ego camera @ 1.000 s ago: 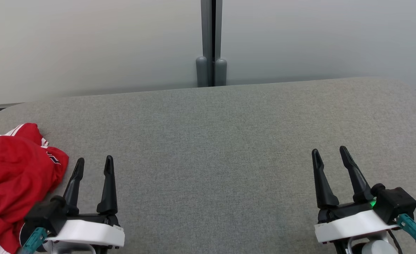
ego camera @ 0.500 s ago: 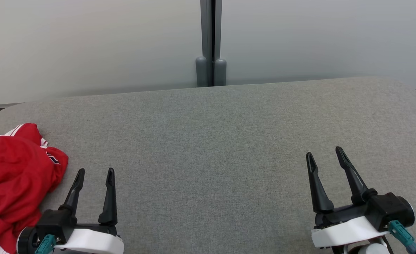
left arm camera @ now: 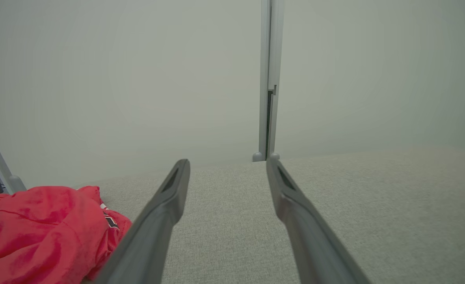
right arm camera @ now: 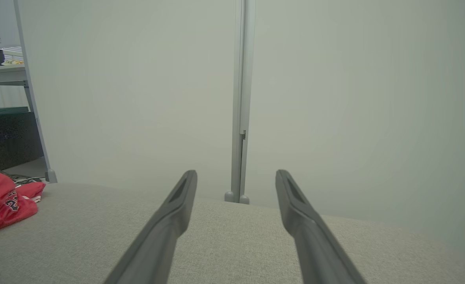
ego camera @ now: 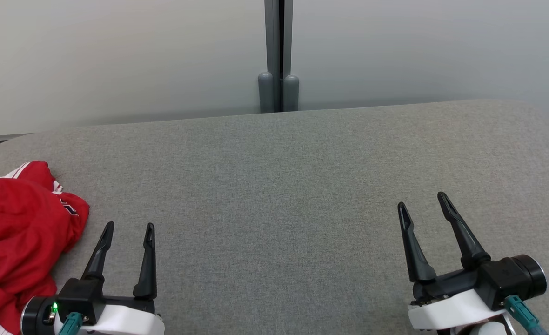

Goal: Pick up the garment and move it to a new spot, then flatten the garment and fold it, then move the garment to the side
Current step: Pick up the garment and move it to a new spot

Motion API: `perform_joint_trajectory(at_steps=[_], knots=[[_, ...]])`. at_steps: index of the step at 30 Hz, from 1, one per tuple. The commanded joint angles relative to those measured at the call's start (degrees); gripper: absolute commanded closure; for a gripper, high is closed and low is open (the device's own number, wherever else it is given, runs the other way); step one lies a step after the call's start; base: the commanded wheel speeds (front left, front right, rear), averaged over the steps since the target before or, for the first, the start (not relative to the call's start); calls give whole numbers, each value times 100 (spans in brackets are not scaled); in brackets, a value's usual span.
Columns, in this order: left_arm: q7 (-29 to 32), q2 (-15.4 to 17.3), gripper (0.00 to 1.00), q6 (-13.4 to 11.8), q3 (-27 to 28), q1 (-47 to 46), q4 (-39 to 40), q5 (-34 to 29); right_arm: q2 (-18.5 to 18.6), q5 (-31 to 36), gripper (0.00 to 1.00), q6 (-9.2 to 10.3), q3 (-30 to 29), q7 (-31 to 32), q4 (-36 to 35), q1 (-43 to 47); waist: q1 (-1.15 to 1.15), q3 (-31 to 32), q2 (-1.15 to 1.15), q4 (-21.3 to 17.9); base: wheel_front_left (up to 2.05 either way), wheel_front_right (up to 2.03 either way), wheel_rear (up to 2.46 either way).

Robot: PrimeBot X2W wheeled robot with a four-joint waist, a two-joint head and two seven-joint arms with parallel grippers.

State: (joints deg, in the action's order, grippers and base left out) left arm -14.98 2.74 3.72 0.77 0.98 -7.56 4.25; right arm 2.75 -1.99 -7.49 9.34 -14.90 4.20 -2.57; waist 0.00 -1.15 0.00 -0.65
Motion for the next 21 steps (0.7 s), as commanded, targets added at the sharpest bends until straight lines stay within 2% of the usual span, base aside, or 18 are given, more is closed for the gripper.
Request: perform_joint_trajectory(at_steps=[1,16,21], knots=[[-29,27,0,25,13,54,-3,-32,24,32,0,0,-7,-41,-29,41,0,0,0,1,0,0,0],[-29,26,0,47,-6,6,-74,15,23,6,0,0,-14,-41,15,31,0,-15,0,16,0,0,0],[-29,27,0,-1,-36,-4,-100,46,21,17,0,0,-16,-41,31,111,0,7,0,160,0,0,0]])
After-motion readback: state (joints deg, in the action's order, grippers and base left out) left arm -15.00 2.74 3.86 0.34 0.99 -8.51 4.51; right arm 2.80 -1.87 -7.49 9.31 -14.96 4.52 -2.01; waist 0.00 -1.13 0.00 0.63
